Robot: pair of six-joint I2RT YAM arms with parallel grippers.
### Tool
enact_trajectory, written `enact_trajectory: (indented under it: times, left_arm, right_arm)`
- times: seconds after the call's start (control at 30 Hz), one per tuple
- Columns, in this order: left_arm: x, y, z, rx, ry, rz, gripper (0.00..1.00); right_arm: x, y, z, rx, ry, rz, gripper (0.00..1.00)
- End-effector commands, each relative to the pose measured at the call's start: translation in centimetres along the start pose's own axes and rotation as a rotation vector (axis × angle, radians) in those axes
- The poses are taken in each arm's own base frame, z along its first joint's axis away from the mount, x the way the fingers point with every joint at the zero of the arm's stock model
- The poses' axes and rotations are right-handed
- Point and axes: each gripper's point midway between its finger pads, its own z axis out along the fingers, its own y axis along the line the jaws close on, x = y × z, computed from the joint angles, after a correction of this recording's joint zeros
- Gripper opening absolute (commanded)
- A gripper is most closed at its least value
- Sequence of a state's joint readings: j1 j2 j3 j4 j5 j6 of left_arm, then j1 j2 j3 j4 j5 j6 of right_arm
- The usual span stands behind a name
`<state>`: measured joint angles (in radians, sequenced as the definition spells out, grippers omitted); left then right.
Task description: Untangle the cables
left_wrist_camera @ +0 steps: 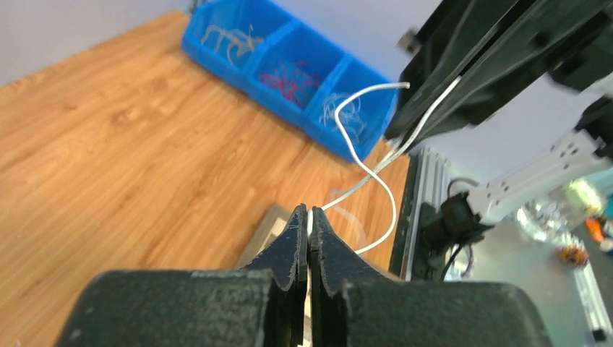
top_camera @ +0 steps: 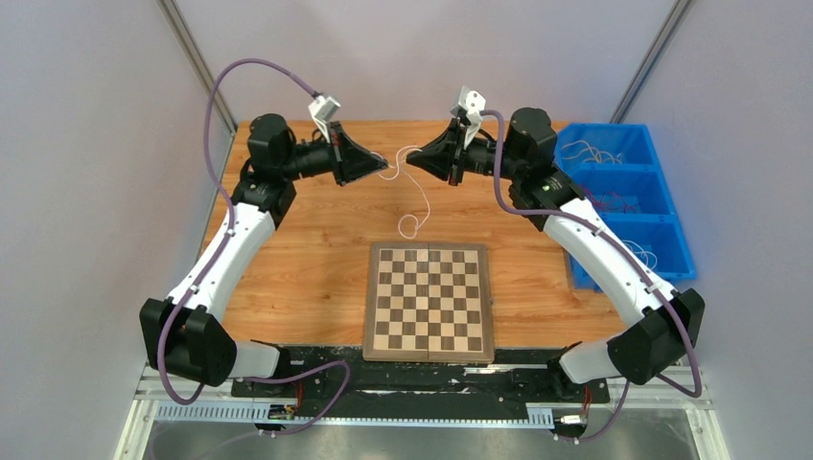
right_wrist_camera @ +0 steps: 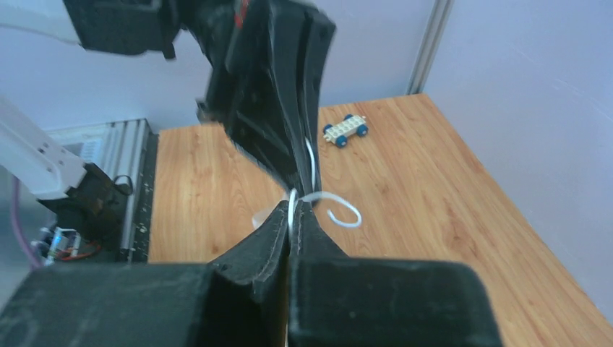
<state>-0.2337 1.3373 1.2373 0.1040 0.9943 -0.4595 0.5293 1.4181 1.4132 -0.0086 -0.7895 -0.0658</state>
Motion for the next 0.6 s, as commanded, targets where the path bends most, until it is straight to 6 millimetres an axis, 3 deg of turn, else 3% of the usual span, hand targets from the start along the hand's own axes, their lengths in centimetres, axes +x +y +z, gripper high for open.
enact_trajectory:
  times: [0.0, 0.03, 0.2, 0.27, 0.3, 0.37, 0.47, 0.57]
  left_arm:
    - [2.7, -0.2, 2.6, -0.015, 0.121, 0.12, 0.0]
    - [3.1, 0.3, 3.2, -0.033, 0.146, 0.108, 0.0]
    - [4.4, -0.9, 5.1, -0.009, 0.195, 0.071, 0.0]
    - [4.2, -1.0, 5.0, -0.018, 0.192, 0.066, 0.26]
    - [3.9, -1.0, 4.9, -0.029, 0.188, 0.079, 0.5]
    - [3.5, -0.9, 4.6, -0.054, 0.191, 0.092, 0.72]
    - [3.4, -0.7, 3.9, -0.088, 0.2, 0.101, 0.93]
    - [3.7, -0.3, 3.2, -0.117, 0.205, 0.099, 1.0]
  right_arm:
    - [-4.9, 1.6, -1.0, -0.035, -0.093, 0.053, 0.0]
    - [-5.2, 1.5, -1.3, -0.03, -0.098, 0.073, 0.0]
    - [-5.2, -1.2, -4.3, 0.079, -0.104, 0.119, 0.0]
    - [-4.9, -2.4, -6.1, 0.123, -0.098, 0.135, 0.0]
    - [-4.8, -2.9, -7.0, 0.143, -0.09, 0.133, 0.0]
    - [-4.1, -3.5, -8.8, 0.188, -0.057, 0.118, 0.0]
    - [-2.0, -4.9, -11.9, 0.28, -0.009, 0.144, 0.0]
    - [-0.1, -6.3, -15.4, 0.369, 0.036, 0.144, 0.0]
